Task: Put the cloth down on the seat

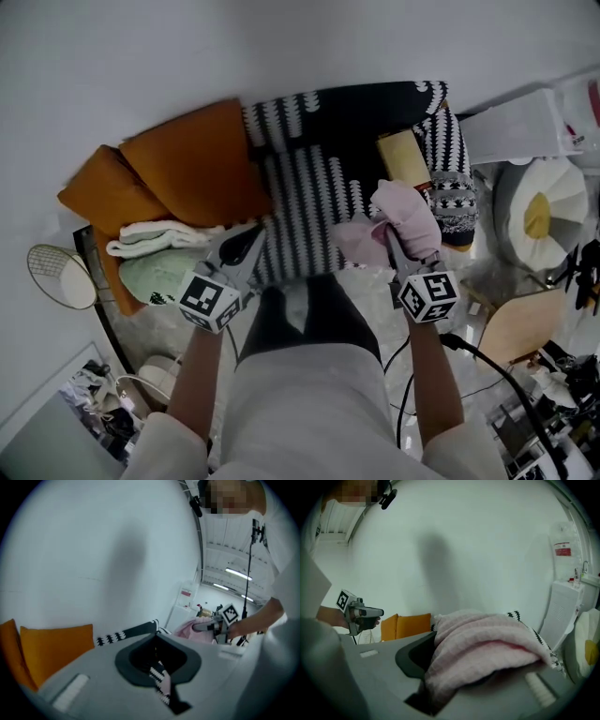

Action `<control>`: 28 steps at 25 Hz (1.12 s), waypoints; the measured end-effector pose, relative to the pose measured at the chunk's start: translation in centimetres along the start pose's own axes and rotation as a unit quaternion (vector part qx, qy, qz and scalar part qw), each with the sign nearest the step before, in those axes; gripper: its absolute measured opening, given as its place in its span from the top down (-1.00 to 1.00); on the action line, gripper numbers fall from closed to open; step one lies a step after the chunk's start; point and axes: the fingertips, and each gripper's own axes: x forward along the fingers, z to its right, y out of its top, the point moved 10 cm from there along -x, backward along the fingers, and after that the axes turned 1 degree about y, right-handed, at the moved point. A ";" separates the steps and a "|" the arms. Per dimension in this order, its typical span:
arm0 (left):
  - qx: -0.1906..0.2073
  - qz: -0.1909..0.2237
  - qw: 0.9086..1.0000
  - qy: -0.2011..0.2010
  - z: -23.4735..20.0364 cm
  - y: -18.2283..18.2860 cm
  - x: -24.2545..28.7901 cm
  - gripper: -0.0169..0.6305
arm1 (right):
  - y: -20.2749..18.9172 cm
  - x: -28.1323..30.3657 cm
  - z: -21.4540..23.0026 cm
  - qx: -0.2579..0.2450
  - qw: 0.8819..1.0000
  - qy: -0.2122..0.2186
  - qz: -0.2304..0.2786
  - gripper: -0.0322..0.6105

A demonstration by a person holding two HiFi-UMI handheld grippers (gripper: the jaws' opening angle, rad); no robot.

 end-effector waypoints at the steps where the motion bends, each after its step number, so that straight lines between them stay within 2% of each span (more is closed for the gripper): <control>1: -0.001 -0.004 1.000 0.003 -0.1 -0.4 0.7 0.95 | -0.3 0.6 0.7 0.002 1.000 0.000 -0.003 0.50; 7: 0.006 -0.036 0.999 0.017 -0.6 -3.0 5.0 0.95 | -2.8 4.4 4.5 0.010 0.999 0.005 -0.034 0.50; 21: -0.030 -0.069 0.997 0.036 -3.4 -9.3 14.2 0.95 | -10.4 14.7 12.0 0.041 0.995 0.009 -0.090 0.50; 28: -0.039 -0.080 0.995 0.037 -4.0 -12.7 18.6 0.95 | -15.0 19.5 14.5 0.031 0.991 0.018 -0.126 0.49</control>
